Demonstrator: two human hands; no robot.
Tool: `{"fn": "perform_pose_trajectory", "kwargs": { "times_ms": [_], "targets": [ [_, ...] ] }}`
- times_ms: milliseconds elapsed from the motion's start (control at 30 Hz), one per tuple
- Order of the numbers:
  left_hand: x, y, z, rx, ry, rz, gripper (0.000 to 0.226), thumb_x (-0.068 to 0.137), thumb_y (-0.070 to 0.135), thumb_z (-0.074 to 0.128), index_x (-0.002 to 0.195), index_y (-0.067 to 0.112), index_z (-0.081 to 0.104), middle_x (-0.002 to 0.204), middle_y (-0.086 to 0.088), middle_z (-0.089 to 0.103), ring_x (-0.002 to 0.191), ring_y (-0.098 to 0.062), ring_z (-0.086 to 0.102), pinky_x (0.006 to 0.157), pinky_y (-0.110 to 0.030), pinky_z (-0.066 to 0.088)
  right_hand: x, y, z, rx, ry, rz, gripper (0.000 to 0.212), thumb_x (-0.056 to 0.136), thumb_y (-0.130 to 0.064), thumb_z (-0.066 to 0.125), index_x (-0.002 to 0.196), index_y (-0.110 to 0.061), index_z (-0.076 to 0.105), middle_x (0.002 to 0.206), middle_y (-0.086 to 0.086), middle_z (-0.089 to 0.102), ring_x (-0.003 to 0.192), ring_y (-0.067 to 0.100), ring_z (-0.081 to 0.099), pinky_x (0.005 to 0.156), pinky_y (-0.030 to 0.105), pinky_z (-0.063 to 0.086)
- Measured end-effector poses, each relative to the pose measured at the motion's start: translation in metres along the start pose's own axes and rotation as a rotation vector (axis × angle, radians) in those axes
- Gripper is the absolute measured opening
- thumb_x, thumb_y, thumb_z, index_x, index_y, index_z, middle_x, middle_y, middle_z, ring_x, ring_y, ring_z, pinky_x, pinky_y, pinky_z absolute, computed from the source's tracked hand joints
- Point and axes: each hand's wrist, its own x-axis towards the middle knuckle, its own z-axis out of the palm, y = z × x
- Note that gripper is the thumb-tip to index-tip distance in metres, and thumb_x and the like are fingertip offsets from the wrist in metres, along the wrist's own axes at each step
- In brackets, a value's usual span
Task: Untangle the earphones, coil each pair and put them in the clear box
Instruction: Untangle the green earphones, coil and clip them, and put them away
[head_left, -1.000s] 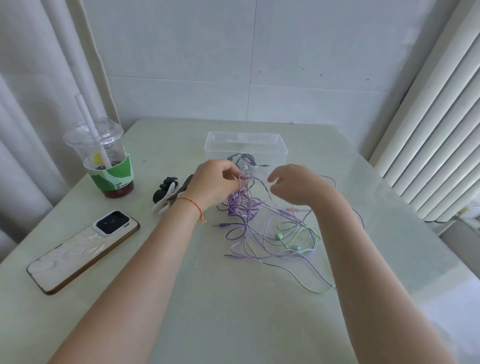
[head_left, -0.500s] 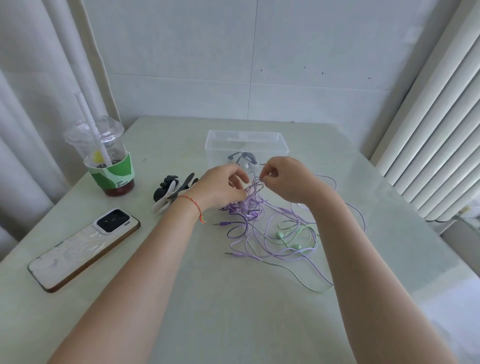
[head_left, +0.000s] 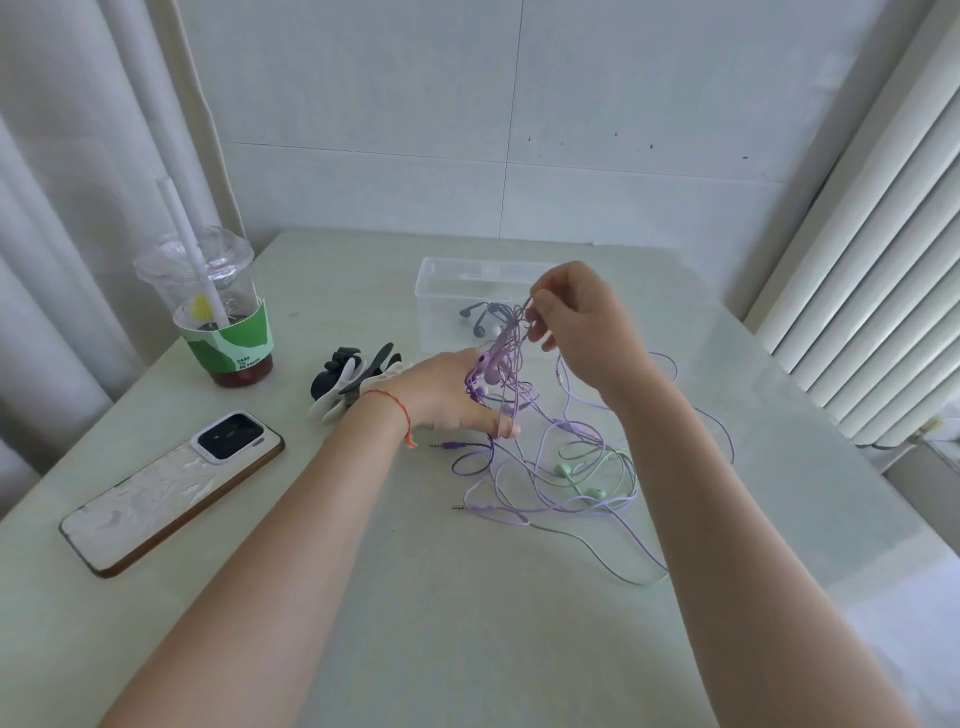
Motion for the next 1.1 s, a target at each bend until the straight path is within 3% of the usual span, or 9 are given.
{"fn": "perform_pose_trajectory", "kwargs": {
  "times_ms": [67,133,200,267,400,500,767,933,1100],
  "targets": [
    [0.0,0.0,-0.002,-0.007,0.033,-0.017,0.094,0.062,0.052,0.087,0.139,0.029,0.039,0.137,0.004,0.048,0.118,-0.016,0.053,0.099,-0.029,0.042,0.004,0.007,-0.004,-0.255,0.066,0.012,0.013,0.095,-0.008,0.045,0.091,-0.016,0.054,0.089,0.007,0.066,0.079,0.025,0.063,0.067,0.03,0.046],
    [-0.001,0.002,-0.004,-0.013,0.071,-0.027,0.11,0.06,0.051,0.088,0.149,0.031,0.027,0.145,0.0,0.039,0.126,-0.019,0.048,0.106,-0.033,0.039,0.005,0.01,-0.011,-0.515,-0.006,0.046,0.012,0.093,-0.011,0.046,0.095,-0.014,0.057,0.095,0.006,0.068,0.088,0.026,0.063,0.072,0.032,0.046],
    [-0.002,0.006,-0.006,-0.057,0.119,-0.003,0.098,0.063,0.045,0.088,0.144,0.034,0.036,0.131,0.0,0.045,0.11,-0.018,0.056,0.1,-0.033,0.044,0.003,0.008,-0.013,-0.45,-0.173,0.054,0.012,0.091,-0.01,0.049,0.091,-0.017,0.059,0.092,0.003,0.071,0.087,0.023,0.067,0.077,0.036,0.053],
    [-0.002,0.009,-0.008,-0.205,0.144,0.051,0.068,0.066,0.031,0.089,0.125,0.035,0.055,0.113,0.002,0.054,0.089,-0.014,0.057,0.086,-0.027,0.048,-0.002,0.003,-0.009,-0.248,-0.279,0.062,0.013,0.092,-0.005,0.051,0.088,-0.016,0.058,0.084,0.002,0.073,0.078,0.018,0.07,0.075,0.038,0.056],
    [0.001,0.011,-0.01,-0.468,0.166,0.136,0.023,0.074,0.019,0.068,0.095,0.029,0.072,0.089,0.005,0.07,0.078,-0.012,0.06,0.079,-0.029,0.048,-0.002,0.002,-0.003,-0.177,-0.21,0.047,0.012,0.096,-0.008,0.049,0.089,-0.017,0.053,0.078,-0.001,0.072,0.075,0.016,0.067,0.069,0.037,0.055],
    [0.002,0.008,-0.01,-0.519,0.238,0.097,0.022,0.083,0.008,0.06,0.09,0.024,0.074,0.087,0.003,0.075,0.082,-0.018,0.068,0.09,-0.032,0.05,0.0,0.004,-0.003,-0.096,-0.167,0.095,0.012,0.098,-0.009,0.046,0.09,-0.017,0.051,0.079,0.003,0.072,0.073,0.017,0.067,0.069,0.037,0.054],
    [-0.004,0.005,-0.012,-0.542,0.123,0.155,0.024,0.086,-0.003,0.065,0.093,0.02,0.068,0.078,0.002,0.07,0.077,-0.013,0.062,0.085,-0.035,0.045,0.002,0.006,-0.003,0.087,-0.068,0.2,0.01,0.101,-0.013,0.038,0.093,-0.016,0.044,0.065,0.005,0.07,0.059,0.022,0.065,0.055,0.031,0.046],
    [-0.008,0.011,-0.013,-0.45,0.119,0.157,0.012,0.081,0.008,0.075,0.084,0.018,0.068,0.073,0.006,0.072,0.07,-0.004,0.062,0.08,-0.03,0.045,0.003,0.009,0.0,0.14,0.01,0.206,0.014,0.1,-0.013,0.039,0.088,-0.019,0.043,0.07,0.004,0.07,0.062,0.021,0.063,0.054,0.031,0.047],
    [0.0,0.005,-0.01,-0.329,0.292,0.079,0.012,0.082,0.022,0.077,0.083,0.013,0.069,0.075,0.001,0.069,0.068,-0.016,0.06,0.073,-0.03,0.048,0.003,0.004,0.001,0.176,0.047,0.13,0.013,0.1,-0.013,0.042,0.089,-0.018,0.046,0.076,0.005,0.072,0.067,0.019,0.066,0.06,0.031,0.05]
  ]
}}
